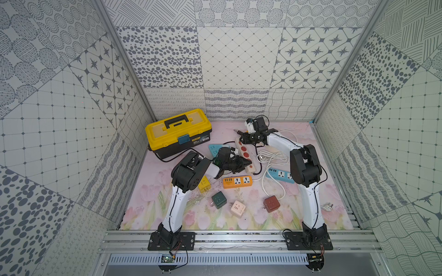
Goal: Pull the plug off the socket
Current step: Remove the plug from the socket.
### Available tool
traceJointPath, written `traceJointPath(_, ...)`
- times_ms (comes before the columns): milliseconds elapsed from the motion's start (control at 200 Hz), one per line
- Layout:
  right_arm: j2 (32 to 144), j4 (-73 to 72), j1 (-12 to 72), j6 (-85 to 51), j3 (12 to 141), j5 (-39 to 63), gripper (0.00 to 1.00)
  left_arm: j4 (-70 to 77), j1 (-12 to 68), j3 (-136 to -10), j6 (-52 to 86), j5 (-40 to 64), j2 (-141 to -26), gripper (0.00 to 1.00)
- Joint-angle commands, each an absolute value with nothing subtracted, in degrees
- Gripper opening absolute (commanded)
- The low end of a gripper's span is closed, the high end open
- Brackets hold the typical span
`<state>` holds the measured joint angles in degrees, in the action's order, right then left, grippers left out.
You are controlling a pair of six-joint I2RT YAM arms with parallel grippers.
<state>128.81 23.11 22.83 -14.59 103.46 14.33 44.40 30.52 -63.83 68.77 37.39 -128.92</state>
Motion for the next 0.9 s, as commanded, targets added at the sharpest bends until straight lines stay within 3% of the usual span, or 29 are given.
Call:
traceJointPath(0,130.8,25.9,23.1,-14.4,106.5,13.3,0.42,32.5,30.6,-63.2,68.1,35.9,-129.4,0.0)
traceJointPath(145,131.2,28.2,23.2,-14.0,108.7,13.5,0.31,32.8,30.7,-62.9,68.3,35.6,-129.5,0.0)
traceJointPath(270,130.4,27.8,23.2,-14.3,109.4,15.1,0.0,33.9,30.7,-61.9,69.3,34.9,-129.4,0.0)
traceJointPath(700,125.9,16.8,20.9,-23.4,106.4,22.8,0.0,34.7,30.7,-59.8,71.6,32.0,-130.3,0.0)
traceJointPath(896,123.0,16.3,20.8,-21.9,105.0,17.8,0.0,34.6,30.7,-59.3,72.8,31.6,-130.6,0.0)
